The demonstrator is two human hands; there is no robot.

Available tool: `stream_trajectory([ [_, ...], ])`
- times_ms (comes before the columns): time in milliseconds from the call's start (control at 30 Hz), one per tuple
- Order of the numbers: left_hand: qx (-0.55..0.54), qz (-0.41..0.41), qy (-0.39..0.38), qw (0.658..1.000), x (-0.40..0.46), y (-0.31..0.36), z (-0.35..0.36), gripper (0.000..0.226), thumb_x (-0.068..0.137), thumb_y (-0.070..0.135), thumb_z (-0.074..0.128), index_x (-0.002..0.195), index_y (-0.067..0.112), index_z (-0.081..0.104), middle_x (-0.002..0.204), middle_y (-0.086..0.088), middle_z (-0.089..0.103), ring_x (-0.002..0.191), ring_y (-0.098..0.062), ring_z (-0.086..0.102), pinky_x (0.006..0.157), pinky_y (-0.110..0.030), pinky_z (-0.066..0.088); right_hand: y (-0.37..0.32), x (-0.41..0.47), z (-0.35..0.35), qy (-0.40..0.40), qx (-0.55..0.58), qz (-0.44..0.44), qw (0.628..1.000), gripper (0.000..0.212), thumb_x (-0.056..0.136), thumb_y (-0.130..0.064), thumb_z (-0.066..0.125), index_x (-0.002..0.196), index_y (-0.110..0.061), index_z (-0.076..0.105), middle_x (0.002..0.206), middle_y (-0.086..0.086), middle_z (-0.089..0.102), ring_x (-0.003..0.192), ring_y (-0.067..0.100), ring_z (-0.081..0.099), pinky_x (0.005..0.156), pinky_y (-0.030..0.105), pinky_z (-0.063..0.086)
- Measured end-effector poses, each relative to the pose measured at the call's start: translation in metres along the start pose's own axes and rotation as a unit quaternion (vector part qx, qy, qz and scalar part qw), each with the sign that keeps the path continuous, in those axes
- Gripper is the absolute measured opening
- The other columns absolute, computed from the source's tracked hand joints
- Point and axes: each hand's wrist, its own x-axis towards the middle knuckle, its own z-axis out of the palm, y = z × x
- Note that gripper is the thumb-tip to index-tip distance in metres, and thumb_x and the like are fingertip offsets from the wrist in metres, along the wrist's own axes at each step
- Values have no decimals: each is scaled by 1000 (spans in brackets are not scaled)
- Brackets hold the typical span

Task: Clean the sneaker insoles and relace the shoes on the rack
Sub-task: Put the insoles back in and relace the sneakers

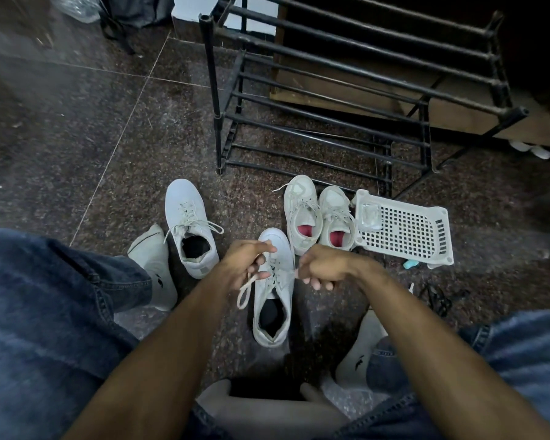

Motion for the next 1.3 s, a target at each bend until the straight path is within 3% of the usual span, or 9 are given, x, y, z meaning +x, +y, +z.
stream_trajectory([
  [167, 40, 72, -76, 994, -20, 35, 17, 18, 97, 17, 56, 96, 6, 70, 56, -4, 56, 30, -7, 26, 46, -25, 49, -22, -23, -18, 21, 60, -48, 997, 17, 96, -16, 54, 80, -11, 55, 67, 10, 65, 36, 12, 45, 40, 22, 39],
  [367, 64, 166, -121, 977, -39, 64, 25, 18, 97, 23, 56, 105, 15, 70, 72, -6, 70, 43, -11, 41, 68, -33, 56, -30, -48, -43, 98, 183, -164, 964, 23, 95, -19, 59, 78, -5, 63, 58, 14, 62, 29, 14, 40, 34, 18, 27],
  [500, 86, 209, -149, 962, -55, 80, 37, 28, 95, 11, 56, 121, 20, 64, 84, -9, 70, 35, -6, 34, 54, -27, 54, -35, -60, -48, 169, 240, -232, 928, 30, 95, -24, 59, 82, 3, 64, 51, 10, 56, 30, 12, 37, 34, 19, 25],
  [667, 105, 228, -172, 953, -70, 95, 45, 11, 93, 18, 61, 86, 15, 70, 76, -14, 65, 35, -8, 37, 59, -31, 53, -35, -62, -48, 234, 333, -280, 869, 31, 96, -25, 57, 72, -7, 65, 44, 8, 43, 30, 10, 31, 32, 18, 30],
  [833, 135, 245, -143, 949, -73, 99, 49, 16, 90, 21, 66, 78, 11, 63, 64, -7, 59, 46, -15, 52, 50, -25, 45, -35, -56, -45, 273, 407, -253, 834, 49, 97, -43, 51, 64, -8, 61, 46, 9, 47, 30, 15, 33, 33, 17, 30],
  [1033, 146, 295, -171, 929, -89, 107, 57, 21, 91, 14, 63, 70, 10, 67, 63, -3, 60, 54, -12, 53, 55, -24, 46, -26, -35, -27, 142, 250, -52, 956, 47, 100, -38, 28, 80, -9, 60, 59, 10, 58, 37, 15, 47, 42, 22, 41],
  [1133, 151, 306, -180, 922, -95, 112, 58, 22, 90, 14, 63, 70, 7, 64, 58, 2, 63, 51, -10, 53, 48, -22, 40, -23, -30, -25, 60, 278, -44, 958, 52, 94, -47, 32, 79, -10, 65, 71, 19, 57, 39, 12, 40, 40, 21, 39],
  [1200, 150, 312, -194, 918, -95, 112, 56, 22, 85, 23, 68, 70, 9, 65, 59, -14, 61, 46, -20, 51, 42, -24, 35, -22, -30, -26, 27, 306, -57, 950, 42, 90, -43, 35, 83, -14, 66, 90, 24, 51, 38, 10, 33, 39, 19, 36],
  [1300, 130, 322, -242, 906, -94, 110, 55, 10, 87, 19, 70, 80, 12, 68, 66, -23, 61, 39, -21, 48, 36, -23, 35, -23, -35, -28, 25, 341, -89, 935, 50, 103, -37, 29, 75, -22, 68, 81, 20, 53, 36, 4, 24, 37, 15, 29],
])
